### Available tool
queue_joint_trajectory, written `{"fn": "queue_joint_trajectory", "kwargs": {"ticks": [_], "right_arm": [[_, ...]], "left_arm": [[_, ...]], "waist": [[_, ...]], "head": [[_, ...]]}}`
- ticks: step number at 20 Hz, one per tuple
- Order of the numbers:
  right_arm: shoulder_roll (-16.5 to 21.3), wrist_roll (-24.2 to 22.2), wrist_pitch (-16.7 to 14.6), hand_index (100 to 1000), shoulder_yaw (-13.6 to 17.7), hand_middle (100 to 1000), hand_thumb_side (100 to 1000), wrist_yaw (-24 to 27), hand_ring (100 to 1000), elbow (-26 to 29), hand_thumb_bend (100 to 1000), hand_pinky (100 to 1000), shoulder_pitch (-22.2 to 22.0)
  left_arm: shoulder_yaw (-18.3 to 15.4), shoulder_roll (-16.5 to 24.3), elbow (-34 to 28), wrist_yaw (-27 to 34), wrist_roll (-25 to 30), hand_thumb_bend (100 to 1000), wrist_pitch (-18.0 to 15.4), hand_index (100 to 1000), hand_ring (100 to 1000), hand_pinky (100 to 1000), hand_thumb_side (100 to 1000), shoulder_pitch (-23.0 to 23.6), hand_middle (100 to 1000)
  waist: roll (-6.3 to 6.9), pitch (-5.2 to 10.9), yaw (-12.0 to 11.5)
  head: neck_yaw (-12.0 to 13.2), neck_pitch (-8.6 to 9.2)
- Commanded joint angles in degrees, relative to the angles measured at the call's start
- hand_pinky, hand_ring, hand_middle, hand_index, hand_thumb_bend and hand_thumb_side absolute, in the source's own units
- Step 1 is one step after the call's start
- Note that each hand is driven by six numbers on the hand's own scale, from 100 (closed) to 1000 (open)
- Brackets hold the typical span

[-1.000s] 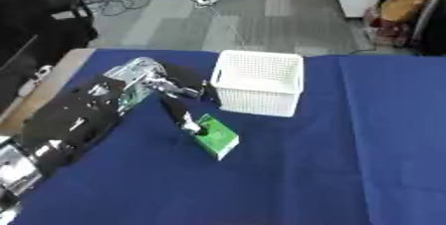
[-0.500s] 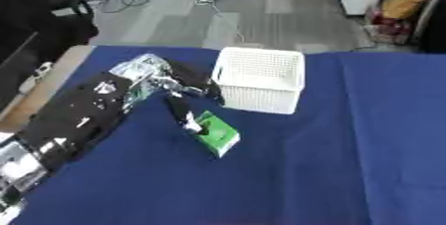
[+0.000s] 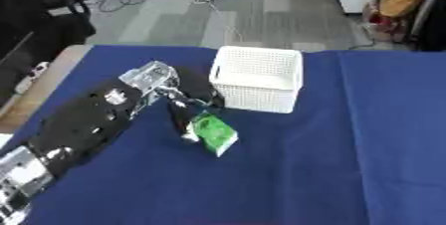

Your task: Pick up objects on the table and place them in the box.

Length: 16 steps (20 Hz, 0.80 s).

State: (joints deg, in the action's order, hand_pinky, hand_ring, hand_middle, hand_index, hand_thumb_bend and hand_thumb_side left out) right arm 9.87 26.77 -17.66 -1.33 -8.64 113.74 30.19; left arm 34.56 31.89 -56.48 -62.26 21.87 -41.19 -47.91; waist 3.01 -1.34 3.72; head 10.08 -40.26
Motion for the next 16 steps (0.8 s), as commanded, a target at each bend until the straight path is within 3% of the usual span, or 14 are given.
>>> {"fn": "queue_joint_trajectory", "kwargs": {"ticks": [1,10,16], "right_arm": [[0.05,0.00,-0.10,530,-0.07,321,1000,0.18,289,0.85,100,246,1.36],[0.02,0.12,-0.06,530,-0.02,321,1000,0.14,289,0.85,100,246,1.42],[0.14,0.17,-0.01,529,0.08,321,1000,0.09,289,0.85,100,246,1.39]], "left_arm": [[0.27,0.41,0.40,-2.23,8.68,335,-10.78,926,801,716,838,-0.25,862],[-0.33,-0.56,3.43,-10.11,2.47,315,-10.78,927,804,718,823,0.52,864],[-2.38,-0.69,5.87,-16.65,-4.35,269,-10.78,894,760,674,732,0.67,820]], "waist": [[-0.19,0.45,0.05],[-0.23,0.46,0.05],[-0.32,0.46,-0.09]], "head": [[0.36,0.07],[0.28,0.13],[0.47,-0.05]]}}
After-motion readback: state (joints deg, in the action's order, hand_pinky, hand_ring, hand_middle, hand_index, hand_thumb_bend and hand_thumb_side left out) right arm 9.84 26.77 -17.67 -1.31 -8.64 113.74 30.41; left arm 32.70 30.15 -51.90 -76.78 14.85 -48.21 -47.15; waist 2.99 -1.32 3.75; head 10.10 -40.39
